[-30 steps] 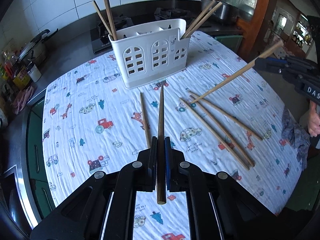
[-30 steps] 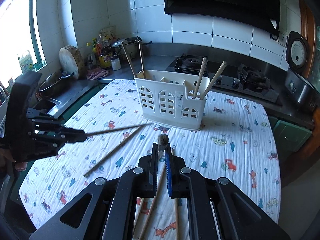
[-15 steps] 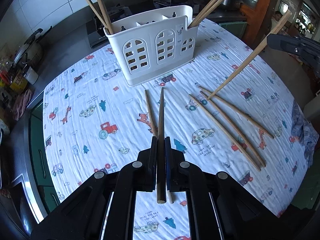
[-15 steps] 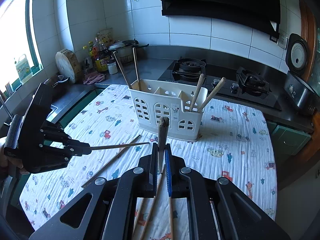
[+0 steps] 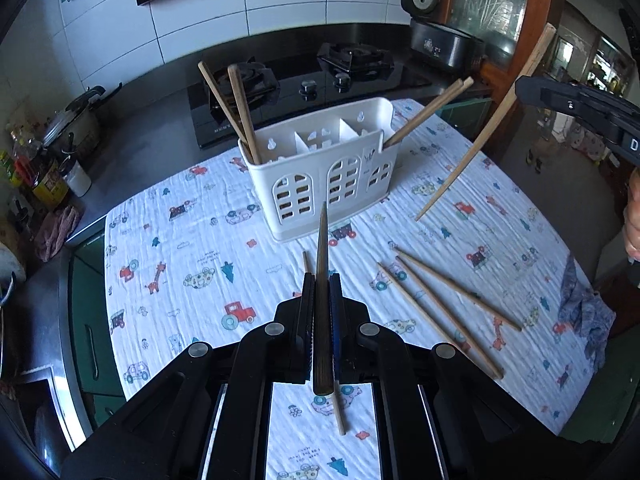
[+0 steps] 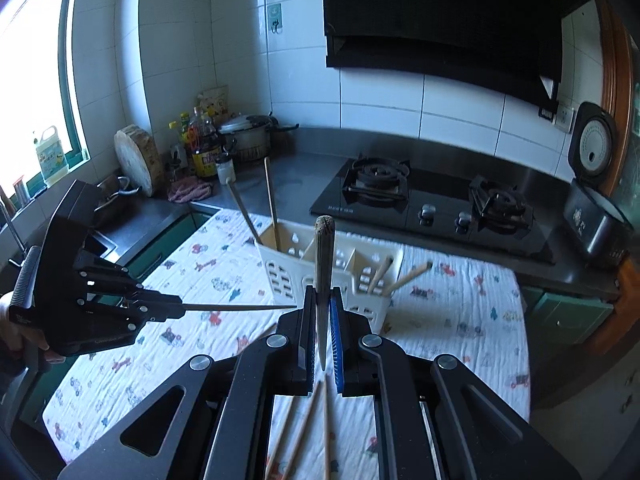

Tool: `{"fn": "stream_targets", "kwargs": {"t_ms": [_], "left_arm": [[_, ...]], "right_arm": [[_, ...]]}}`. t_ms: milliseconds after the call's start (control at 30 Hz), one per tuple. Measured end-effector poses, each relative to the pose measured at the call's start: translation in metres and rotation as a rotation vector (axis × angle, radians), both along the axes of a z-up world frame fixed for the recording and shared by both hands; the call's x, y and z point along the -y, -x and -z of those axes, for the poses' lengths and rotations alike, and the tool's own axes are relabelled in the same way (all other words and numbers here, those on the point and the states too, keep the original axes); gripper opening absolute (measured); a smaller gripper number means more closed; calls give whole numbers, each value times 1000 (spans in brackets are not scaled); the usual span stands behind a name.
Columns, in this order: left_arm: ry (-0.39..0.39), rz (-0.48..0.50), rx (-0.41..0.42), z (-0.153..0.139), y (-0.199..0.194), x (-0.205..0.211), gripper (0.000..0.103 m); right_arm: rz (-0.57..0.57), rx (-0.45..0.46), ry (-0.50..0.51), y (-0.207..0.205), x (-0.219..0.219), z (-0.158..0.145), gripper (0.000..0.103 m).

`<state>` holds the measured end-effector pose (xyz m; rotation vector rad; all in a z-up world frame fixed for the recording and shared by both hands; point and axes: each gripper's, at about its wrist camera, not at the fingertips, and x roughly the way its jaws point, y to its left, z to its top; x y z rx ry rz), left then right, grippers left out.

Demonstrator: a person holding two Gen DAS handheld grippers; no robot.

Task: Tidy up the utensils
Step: 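Carry the chopsticks over the white holder and lower them in with both tools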

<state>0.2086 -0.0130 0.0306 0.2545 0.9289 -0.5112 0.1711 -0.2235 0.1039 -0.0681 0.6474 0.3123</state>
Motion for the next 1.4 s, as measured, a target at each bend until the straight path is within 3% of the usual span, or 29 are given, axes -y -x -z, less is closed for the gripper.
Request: {"fn": "stream_targets", "kwargs": {"t_ms": [300, 467, 600, 1000, 1233, 1400], "left_arm": [[26, 47, 47, -58, 1, -4, 6], [-55, 48, 83, -81, -8, -7, 6], [-75, 40, 89, -91, -24, -8, 6], [58, 37, 124, -117, -53, 10, 6], [111, 17, 201, -137, -70, 24, 6], [111, -16, 268, -135, -85, 34, 6]], "right_arm": [[14, 65, -7, -33, 1, -46, 7], [46, 95, 16, -53, 0, -56, 7], [75, 88, 18, -70, 4, -51, 7], [108, 23, 24, -103, 8, -14, 7], [113, -2, 27, -111, 8, 0, 7], [117, -7, 22, -113, 7, 6, 7]]}}
